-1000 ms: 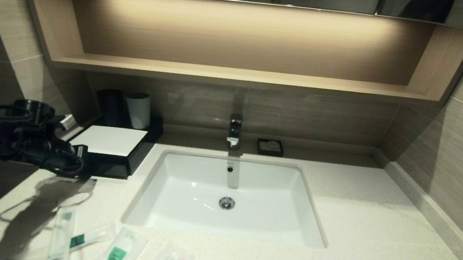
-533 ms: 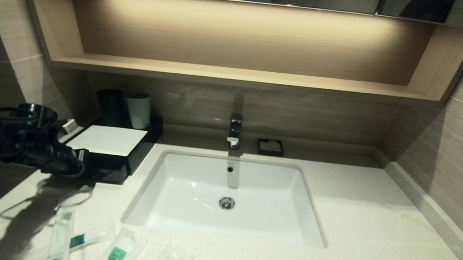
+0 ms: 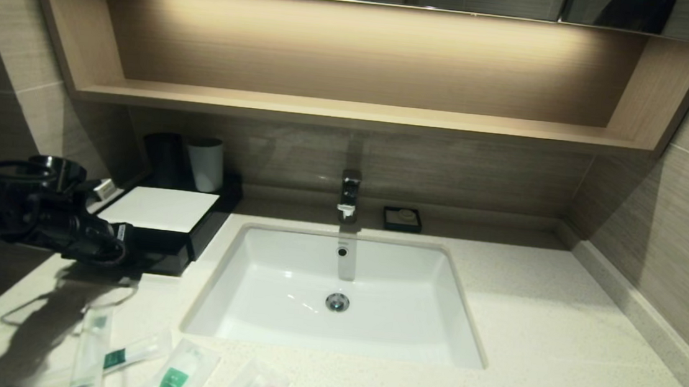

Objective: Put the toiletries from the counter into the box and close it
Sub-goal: Open the drawer

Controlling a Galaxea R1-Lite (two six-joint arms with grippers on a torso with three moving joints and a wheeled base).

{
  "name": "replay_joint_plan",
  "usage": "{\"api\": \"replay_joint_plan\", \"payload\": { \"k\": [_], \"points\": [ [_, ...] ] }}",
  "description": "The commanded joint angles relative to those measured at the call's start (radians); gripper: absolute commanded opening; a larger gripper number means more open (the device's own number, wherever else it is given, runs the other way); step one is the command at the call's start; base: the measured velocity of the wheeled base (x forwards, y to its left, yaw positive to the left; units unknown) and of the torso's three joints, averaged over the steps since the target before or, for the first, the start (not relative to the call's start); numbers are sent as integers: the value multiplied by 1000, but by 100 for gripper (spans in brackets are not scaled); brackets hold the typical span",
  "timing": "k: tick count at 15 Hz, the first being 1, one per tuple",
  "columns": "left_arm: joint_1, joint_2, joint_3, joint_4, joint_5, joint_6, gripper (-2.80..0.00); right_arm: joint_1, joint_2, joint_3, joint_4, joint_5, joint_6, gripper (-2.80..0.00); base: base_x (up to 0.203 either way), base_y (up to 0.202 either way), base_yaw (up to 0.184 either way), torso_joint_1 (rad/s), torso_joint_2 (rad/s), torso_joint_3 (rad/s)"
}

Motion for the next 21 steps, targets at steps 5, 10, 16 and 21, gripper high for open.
{"api": "replay_joint_plan", "payload": {
  "k": [5, 10, 16, 21],
  "points": [
    [11, -69, -13, 241, 43, 133, -280, 0, 2, 0, 0, 0, 1, -280, 0, 0, 0, 0, 0, 0],
    [16, -81, -13, 348, 87, 187, -280, 1, 2, 0, -1, 0, 1, -280, 0, 0, 0, 0, 0, 0],
    [17, -110, -10, 423, 124, 188, -280, 1, 2, 0, 0, 0, 1, -280, 0, 0, 0, 0, 0, 0],
    [17, -136, 6, 486, 125, 207, -280, 1, 2, 0, 0, 0, 1, -280, 0, 0, 0, 0, 0, 0]
  ]
}}
